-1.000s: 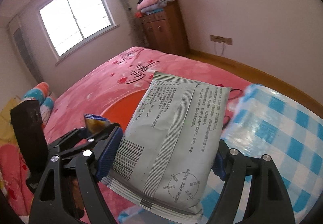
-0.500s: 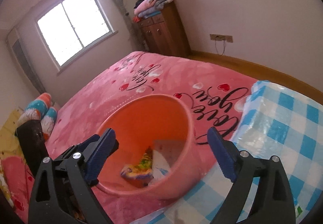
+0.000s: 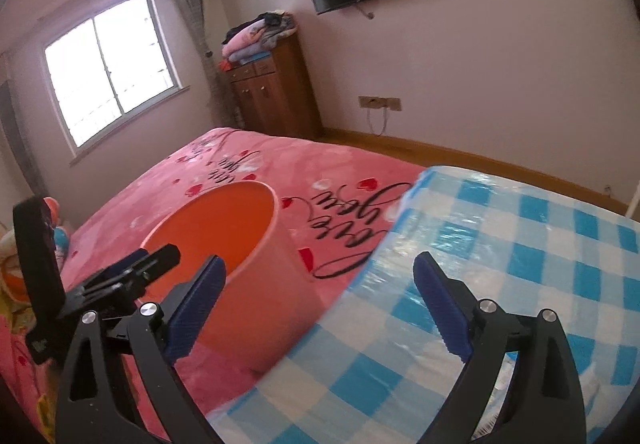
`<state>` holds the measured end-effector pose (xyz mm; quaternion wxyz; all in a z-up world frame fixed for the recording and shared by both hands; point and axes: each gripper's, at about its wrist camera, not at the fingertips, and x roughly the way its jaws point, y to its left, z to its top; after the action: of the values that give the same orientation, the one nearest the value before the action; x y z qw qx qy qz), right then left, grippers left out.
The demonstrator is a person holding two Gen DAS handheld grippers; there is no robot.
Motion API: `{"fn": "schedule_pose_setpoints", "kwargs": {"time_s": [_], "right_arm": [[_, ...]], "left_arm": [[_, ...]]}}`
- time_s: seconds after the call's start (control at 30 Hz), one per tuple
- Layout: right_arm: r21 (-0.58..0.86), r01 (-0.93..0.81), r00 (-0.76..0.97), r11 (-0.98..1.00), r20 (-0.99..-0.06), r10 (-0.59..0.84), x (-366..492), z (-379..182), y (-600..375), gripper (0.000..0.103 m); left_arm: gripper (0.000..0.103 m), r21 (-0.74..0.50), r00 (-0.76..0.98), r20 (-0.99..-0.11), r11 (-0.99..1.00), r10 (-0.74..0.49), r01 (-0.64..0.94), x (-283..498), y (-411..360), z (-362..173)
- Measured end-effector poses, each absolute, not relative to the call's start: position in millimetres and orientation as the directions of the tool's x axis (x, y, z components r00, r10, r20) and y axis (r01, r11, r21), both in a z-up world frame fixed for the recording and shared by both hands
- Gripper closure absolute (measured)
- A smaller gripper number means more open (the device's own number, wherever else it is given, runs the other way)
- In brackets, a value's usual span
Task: Collect trash
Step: 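Move both tools back over the table toward the last two packs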
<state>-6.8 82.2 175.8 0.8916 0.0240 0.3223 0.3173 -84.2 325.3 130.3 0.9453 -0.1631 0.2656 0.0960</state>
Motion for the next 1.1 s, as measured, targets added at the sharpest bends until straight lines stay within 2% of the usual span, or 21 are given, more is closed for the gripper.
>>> {"fn": "schedule_pose_setpoints", "kwargs": {"time_s": [0.77,1.1], "right_arm": [[0.141,-0.365,0.743,0.92,-0.552,0.379,-45.6,145.8,-20.7,0.009],[0.134,-0.316,0.763,0.939,-0.553,0.336,-54.1,130.0,-50.3,0.009]], "left_arm": [[0.007,-0.185,0.831,-0.555,0.979,-0.037,-0.08,-78.3,223.6,126.7],[0.007,-0.15,0.818,-0.567,0.989,-0.094,0.01,-75.4,182.8,118.4]]}}
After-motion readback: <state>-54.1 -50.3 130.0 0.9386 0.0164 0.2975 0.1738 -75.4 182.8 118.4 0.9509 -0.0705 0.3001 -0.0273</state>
